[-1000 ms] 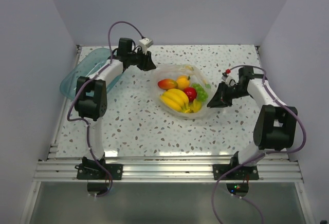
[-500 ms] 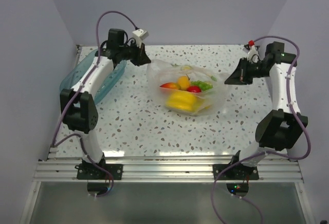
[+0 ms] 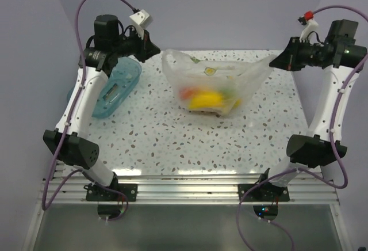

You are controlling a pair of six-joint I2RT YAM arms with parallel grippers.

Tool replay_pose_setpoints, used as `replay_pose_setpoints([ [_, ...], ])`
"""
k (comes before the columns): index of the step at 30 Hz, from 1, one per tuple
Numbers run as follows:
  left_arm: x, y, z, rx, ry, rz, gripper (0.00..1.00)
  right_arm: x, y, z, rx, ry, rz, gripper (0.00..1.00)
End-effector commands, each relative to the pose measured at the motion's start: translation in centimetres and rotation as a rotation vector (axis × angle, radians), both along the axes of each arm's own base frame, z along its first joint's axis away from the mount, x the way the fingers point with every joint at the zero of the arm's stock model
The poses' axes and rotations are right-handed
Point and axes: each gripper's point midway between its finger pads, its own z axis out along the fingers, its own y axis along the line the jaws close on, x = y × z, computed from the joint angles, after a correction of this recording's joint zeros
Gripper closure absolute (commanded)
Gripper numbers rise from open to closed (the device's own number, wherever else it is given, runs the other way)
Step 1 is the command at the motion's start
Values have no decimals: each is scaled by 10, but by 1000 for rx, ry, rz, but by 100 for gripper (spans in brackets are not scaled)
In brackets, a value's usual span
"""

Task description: Place the fake fruits into the plastic bag and tie a complex knot

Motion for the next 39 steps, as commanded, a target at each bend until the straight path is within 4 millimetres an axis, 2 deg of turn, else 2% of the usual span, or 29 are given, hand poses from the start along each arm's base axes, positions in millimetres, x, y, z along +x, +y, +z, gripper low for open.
replay_pose_setpoints([
  [1, -24, 14, 67, -47, -111, 65, 100, -36, -3, 20, -23, 29, -13, 100],
  [3, -29, 24, 79, -47, -124, 127, 100, -38, -10, 27, -74, 2, -33, 100],
  [6, -38, 39, 84, -20, -144, 205, 100, -41, -28, 22, -212, -23, -65, 100],
  [7, -39, 42, 72, 16, -132, 208, 100, -41, -35, 18, -256, -26, -67, 100],
  [8, -44, 46, 73, 27, -143, 218, 100, -43, -39, 14, -285, -17, -71, 100],
  [9, -46, 47, 67, 36, -137, 219, 100, -45, -38, 5, -283, 6, -58, 100],
  [10, -45, 47, 50, 53, -113, 210, 100, -46, -37, 0, -278, 11, -42, 100],
  [11, -53, 42, 47, 42, -113, 174, 100, -48, -32, -16, -240, 62, -20, 100],
  [12, -55, 38, 23, 43, -66, 143, 98, -46, -31, -20, -229, 58, -15, 100],
  [13, -62, 29, 28, 6, -95, 87, 82, -45, -29, -27, -214, 73, -9, 100],
  [14, -64, 25, 22, -18, -85, 73, 40, -44, -29, -37, -201, 99, -9, 100],
  [15, -67, 20, -5, -41, -14, 59, 23, -43, -29, -43, -195, 116, -7, 100],
  [16, -73, 9, -1, -95, -27, -4, 0, -43, -30, -46, -196, 125, -3, 100],
  [17, -79, 1, -8, -130, 9, -44, 0, -44, -30, -50, -195, 137, -1, 100],
  [18, -85, -8, -28, -153, 73, -75, 0, -45, -31, -54, -198, 150, 1, 100],
  [19, -94, -26, -23, -182, 33, -138, 0, -45, -31, -54, -204, 149, 0, 100],
  [21, -96, -45, -36, -205, 25, -127, 0, -46, -33, -55, -217, 146, -6, 100],
  [22, -110, -63, -33, -228, 4, -182, 0, -47, -34, -53, -225, 141, -10, 100],
  [23, -113, -72, -32, -255, -11, -193, 0, -48, -34, -53, -230, 139, -11, 100],
  [24, -120, -81, -43, -281, 23, -213, 0, -48, -35, -53, -235, 137, -14, 100],
  [25, -125, -99, -45, -296, 18, -270, 0, -48, -36, -53, -244, 137, -17, 100],
  [27, -123, -115, -55, -312, 72, -270, 0, -51, -36, -56, -246, 146, -11, 100],
  [28, -116, -128, -75, -301, 136, -261, 0, -51, -35, -56, -243, 148, -7, 100],
  [29, -113, -136, -82, -305, 180, -255, 0, -52, -35, -59, -238, 158, -6, 100],
  [30, -112, -146, -74, -349, 228, -277, 0, -53, -34, -61, -233, 165, -7, 100],
  [31, -113, -160, -89, -358, 300, -314, 0, -53, -34, -63, -227, 173, -7, 100],
  [32, -114, -167, -90, -399, 365, -305, 0, -53, -34, -63, -227, 170, -10, 100],
  [35, -110, -189, -91, -461, 356, -316, 0, -54, -34, -64, -226, 167, -20, 100],
  [39, -113, -219, -103, -510, 431, -354, 0, -56, -33, -64, -231, 163, -14, 100],
])
